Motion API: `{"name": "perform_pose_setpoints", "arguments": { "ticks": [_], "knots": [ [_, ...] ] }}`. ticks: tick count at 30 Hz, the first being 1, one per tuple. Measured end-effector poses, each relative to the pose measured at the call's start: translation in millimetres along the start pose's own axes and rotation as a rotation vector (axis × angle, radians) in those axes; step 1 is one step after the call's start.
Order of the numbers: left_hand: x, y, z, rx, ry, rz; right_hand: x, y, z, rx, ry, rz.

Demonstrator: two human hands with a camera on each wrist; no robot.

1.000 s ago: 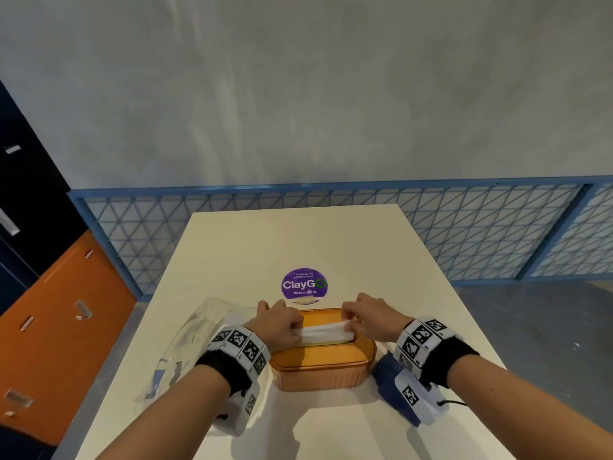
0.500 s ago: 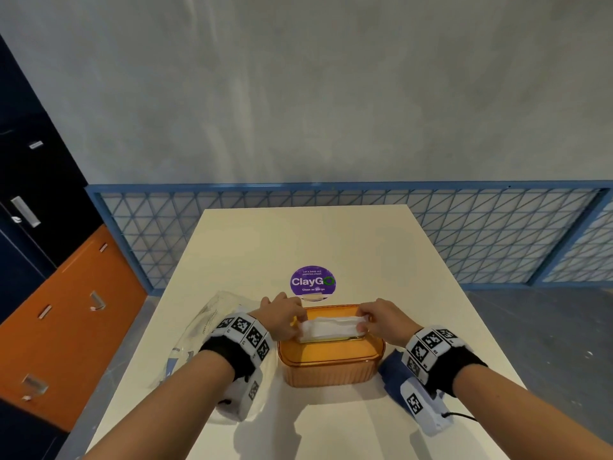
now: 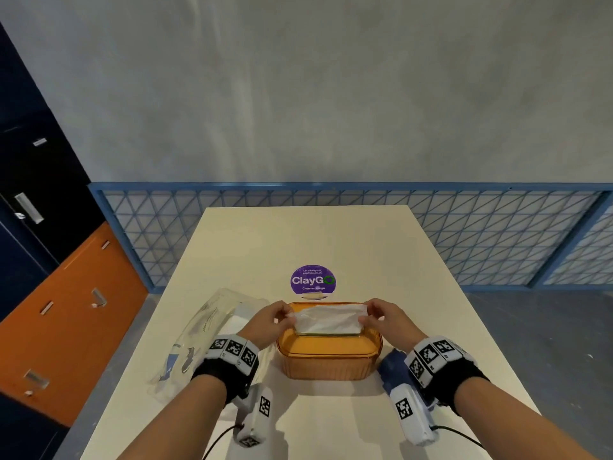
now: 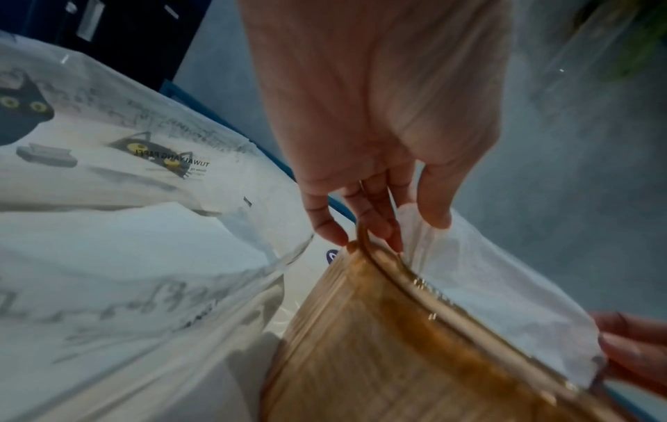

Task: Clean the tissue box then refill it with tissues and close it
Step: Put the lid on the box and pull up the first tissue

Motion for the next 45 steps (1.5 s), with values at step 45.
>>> {"name": "perform_pose_setpoints", "arguments": {
  "ticks": [45],
  "knots": [
    [-1.5,-4.2,10.7,-0.049,0.320,0.021,-10.4,-4.1,1.8,-0.062,-0.042,0.003]
  ]
}}
Point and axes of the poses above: each hand's wrist, its own y-axis towards the middle knuckle, its own z-axis out of the palm, x = y × z, the point moved 10 cm from there along y, towards the middle knuckle, and after that the axes turned 14 degrees about z, right-handed, at the moved point
